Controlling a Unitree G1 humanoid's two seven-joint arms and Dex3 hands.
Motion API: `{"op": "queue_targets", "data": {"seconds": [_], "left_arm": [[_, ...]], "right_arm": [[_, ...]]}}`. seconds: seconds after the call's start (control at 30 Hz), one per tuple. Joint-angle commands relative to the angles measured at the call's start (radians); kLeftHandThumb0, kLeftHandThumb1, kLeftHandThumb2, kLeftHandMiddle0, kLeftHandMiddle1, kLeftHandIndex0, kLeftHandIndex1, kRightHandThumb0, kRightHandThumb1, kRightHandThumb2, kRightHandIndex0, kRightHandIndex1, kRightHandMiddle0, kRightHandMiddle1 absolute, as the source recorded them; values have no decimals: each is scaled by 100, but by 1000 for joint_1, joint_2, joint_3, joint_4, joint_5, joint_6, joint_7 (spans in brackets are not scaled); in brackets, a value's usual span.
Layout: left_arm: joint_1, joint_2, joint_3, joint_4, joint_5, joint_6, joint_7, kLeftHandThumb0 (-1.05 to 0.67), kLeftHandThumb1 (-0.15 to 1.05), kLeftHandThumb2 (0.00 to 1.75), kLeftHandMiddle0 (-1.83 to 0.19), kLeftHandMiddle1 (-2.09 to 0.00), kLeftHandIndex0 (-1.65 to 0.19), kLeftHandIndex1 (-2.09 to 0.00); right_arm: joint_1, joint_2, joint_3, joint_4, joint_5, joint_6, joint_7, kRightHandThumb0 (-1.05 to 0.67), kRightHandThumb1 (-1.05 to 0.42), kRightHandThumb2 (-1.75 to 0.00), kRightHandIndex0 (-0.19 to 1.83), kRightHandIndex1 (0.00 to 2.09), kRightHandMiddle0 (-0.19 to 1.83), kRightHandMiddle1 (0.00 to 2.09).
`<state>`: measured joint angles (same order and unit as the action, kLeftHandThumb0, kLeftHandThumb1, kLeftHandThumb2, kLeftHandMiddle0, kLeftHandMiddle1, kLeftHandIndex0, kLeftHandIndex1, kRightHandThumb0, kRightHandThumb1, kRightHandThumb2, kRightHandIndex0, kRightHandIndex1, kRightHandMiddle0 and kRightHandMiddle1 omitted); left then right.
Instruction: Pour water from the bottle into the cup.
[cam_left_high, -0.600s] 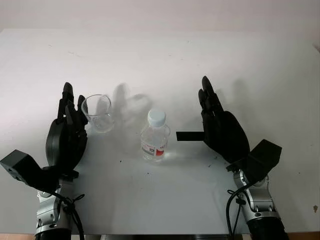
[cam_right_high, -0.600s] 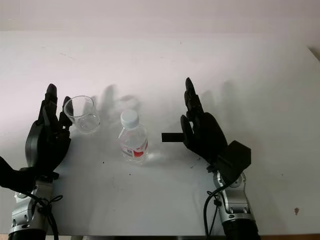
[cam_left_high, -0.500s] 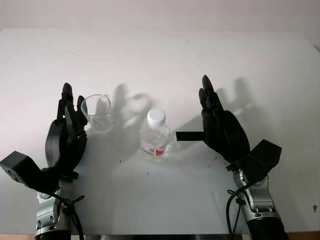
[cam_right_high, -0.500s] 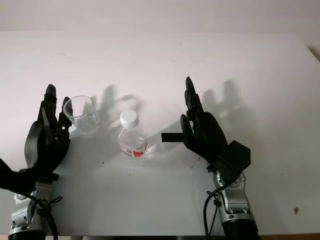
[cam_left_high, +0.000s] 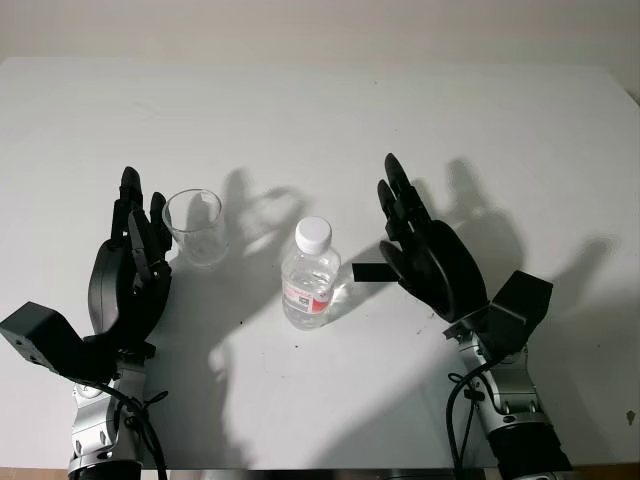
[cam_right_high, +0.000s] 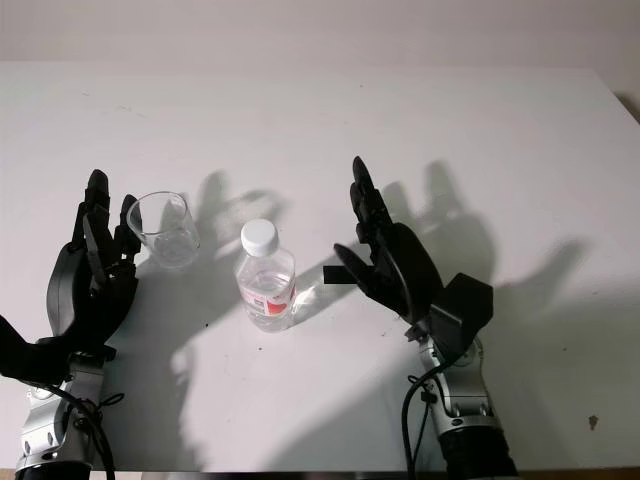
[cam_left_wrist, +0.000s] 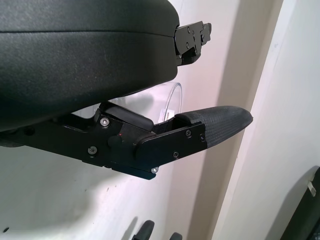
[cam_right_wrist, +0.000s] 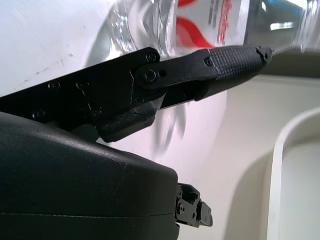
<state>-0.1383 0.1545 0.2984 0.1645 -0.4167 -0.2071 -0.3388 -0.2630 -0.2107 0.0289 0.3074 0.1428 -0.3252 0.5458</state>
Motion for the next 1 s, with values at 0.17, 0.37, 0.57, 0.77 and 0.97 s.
{"op": "queue_targets", "data": {"seconds": [0.17,0.37,0.57,0.77,0.97], "left_arm": [[-29,-9,-1,56,-1,-22,-15,-74,105,71,19,0,19,0],[-38,-2,-1,56,3,-21,-15,-75,105,71,19,0,19,0],[-41,-2,-1,58,8,-23,-11,-75,105,71,19,0,19,0],[-45,-5,0,62,4,-27,-13,-75,105,70,19,0,19,0],[-44,-4,2,63,7,-28,-9,-75,105,69,19,0,19,0]], "right_arm": [[-23,-58,54,-71,38,3,176,-98,-99,-5,-19,0,-19,0],[-35,-61,85,-67,46,-24,262,-94,-96,-4,-19,0,-19,0],[-39,-24,126,-51,36,3,260,-96,-94,-5,-19,0,-19,0],[-49,55,172,30,-36,5,166,-99,-97,-6,-19,0,-19,0],[-63,138,197,142,-79,-43,91,-96,-99,-6,-19,0,-19,0]]}}
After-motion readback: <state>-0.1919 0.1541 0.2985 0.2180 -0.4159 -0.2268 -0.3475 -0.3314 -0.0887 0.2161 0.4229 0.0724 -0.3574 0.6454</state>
